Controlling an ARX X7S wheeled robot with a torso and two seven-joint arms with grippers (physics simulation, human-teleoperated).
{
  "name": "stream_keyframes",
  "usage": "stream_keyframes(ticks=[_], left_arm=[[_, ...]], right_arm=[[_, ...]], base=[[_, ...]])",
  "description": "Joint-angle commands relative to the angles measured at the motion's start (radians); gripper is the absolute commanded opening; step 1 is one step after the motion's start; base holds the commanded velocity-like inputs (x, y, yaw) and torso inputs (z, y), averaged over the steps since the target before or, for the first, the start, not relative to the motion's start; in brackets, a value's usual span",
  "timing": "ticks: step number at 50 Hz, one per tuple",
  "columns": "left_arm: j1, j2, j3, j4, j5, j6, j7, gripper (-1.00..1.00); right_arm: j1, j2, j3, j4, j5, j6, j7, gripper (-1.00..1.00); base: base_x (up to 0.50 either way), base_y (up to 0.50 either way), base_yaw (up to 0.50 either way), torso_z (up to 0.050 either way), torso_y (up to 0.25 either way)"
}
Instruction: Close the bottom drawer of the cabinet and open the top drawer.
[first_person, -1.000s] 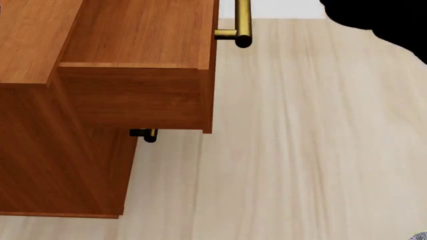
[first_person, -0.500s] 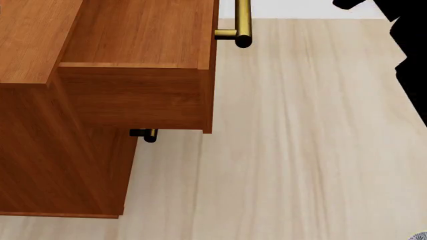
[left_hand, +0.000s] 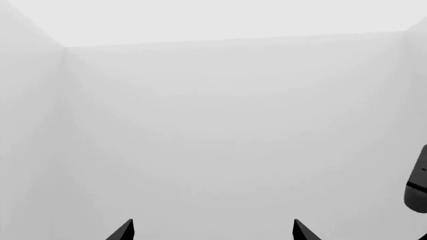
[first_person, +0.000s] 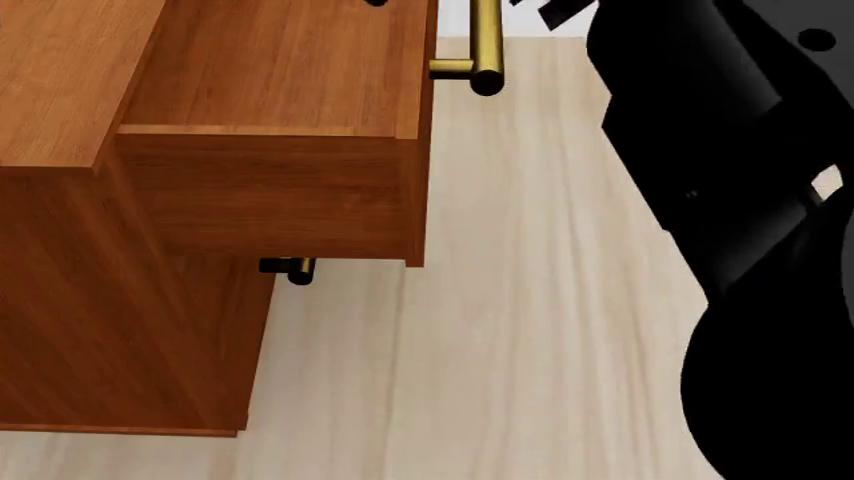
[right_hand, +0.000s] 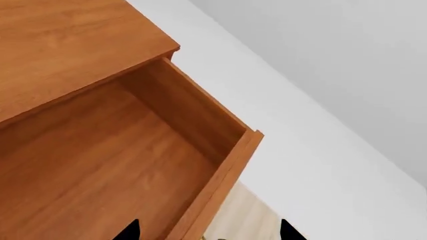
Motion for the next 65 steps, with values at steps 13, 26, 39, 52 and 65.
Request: stream_keyframes(ticks=[13,26,39,52,65], left_arm=[[0.014,-0.010,-0.010,-0.001,-0.004,0.012,-0.002,1.00],[0.012,-0.012,-0.006,-0.006,-0.002,0.015,-0.001,1.00],[0.001,-0.010,-0.003,-0.008,-0.006,0.010,-0.005,1.00],[0.002,-0.011,-0.004,-0.003,-0.013,0.008,-0.010,1.00],[0.005,-0.012,-0.004,-0.004,-0.015,0.013,-0.011,1.00]], right_arm=[[-0.084,-0.037,0.040,0.018,-0.122,0.022,-0.036,1.00],[-0.111,-0.037,0.054,0.029,-0.179,0.033,-0.060,1.00],[-0.117,-0.037,0.051,0.029,-0.244,0.076,-0.092,1.00],[-0.103,-0.037,0.057,0.021,-0.321,0.128,-0.128,1.00],[-0.087,-0.037,0.049,0.055,-0.402,0.166,-0.179,1.00]], base=[[0.00,0.00,0.00,0.000,0.000],[0.00,0.00,0.00,0.000,0.000],[0.00,0.00,0.00,0.000,-0.003],[0.00,0.00,0.00,0.000,-0.005],[0.00,0.00,0.00,0.000,-0.004]])
